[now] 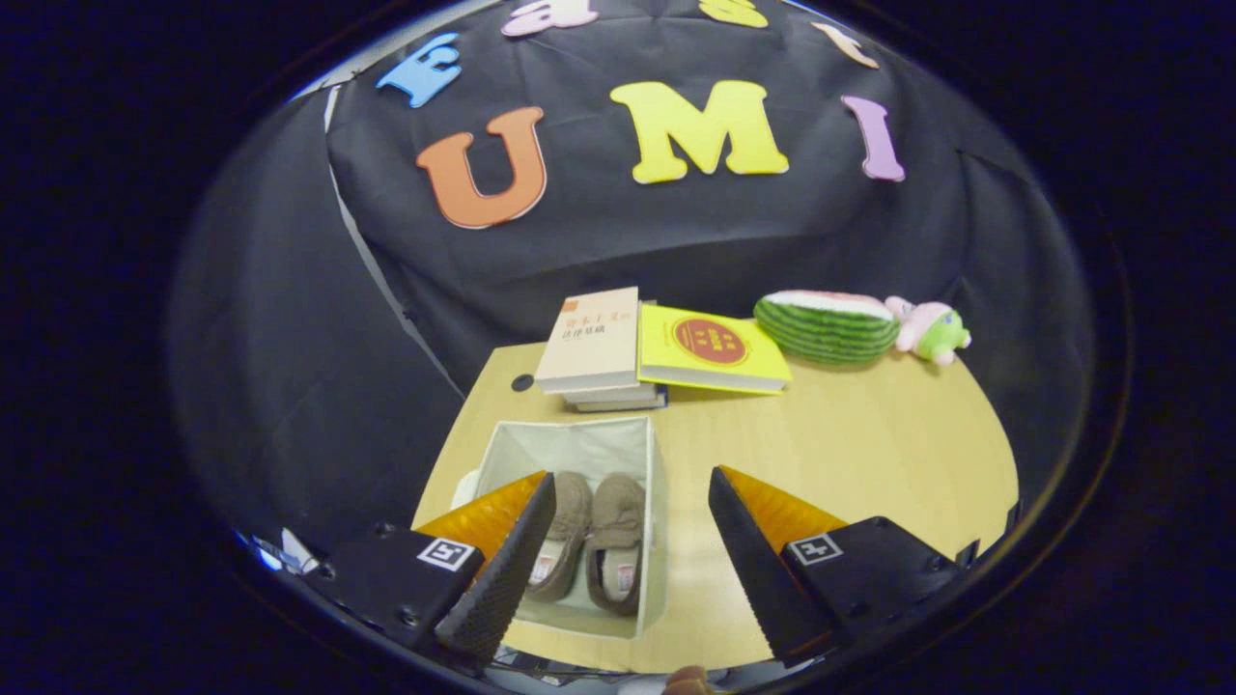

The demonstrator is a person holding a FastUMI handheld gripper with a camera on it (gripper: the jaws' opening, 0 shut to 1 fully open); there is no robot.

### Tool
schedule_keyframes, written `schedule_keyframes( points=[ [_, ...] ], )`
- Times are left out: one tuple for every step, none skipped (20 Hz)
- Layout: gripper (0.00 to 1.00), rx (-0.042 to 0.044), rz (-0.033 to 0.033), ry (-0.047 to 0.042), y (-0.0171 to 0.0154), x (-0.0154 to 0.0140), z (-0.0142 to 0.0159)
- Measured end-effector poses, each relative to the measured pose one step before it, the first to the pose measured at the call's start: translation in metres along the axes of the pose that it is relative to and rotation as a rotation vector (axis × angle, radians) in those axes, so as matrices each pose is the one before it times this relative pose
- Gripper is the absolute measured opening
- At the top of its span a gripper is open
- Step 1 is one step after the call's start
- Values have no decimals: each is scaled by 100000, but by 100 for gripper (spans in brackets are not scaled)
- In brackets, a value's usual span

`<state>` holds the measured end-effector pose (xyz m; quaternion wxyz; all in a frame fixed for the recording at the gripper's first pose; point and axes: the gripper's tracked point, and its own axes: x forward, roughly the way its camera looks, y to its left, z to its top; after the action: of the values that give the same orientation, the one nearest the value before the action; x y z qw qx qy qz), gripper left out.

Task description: Open the storage box then place both shoes into the box .Put the left shoe in first, then the right shoe, with the right side of both shoes facing outward in a uniform manner.

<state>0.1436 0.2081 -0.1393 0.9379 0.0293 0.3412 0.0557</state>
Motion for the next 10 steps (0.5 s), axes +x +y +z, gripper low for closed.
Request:
schedule_keyframes(
  points=[
    [100,-1784,-1118,-4502,-412,-994,726],
    [100,-1010,-1011,-4387,-480,-1058,601],
    [100,203,-524,-4840,-405,-1140,739],
    [100,277,-502,-4130,-372,-996,764],
    [100,1124,-689,-4788,-713,-1252,576],
    [100,612,-260,-4253,-500,-1093,665],
    [100,41,-39,-3465,-482,-1057,519],
    [100,-359,-69,-3393,-482,-830,364],
    [100,-1322,215,-2811,-425,-740,169],
    [100,-1872,-335,-2229,-614,-1097,-226]
  ],
)
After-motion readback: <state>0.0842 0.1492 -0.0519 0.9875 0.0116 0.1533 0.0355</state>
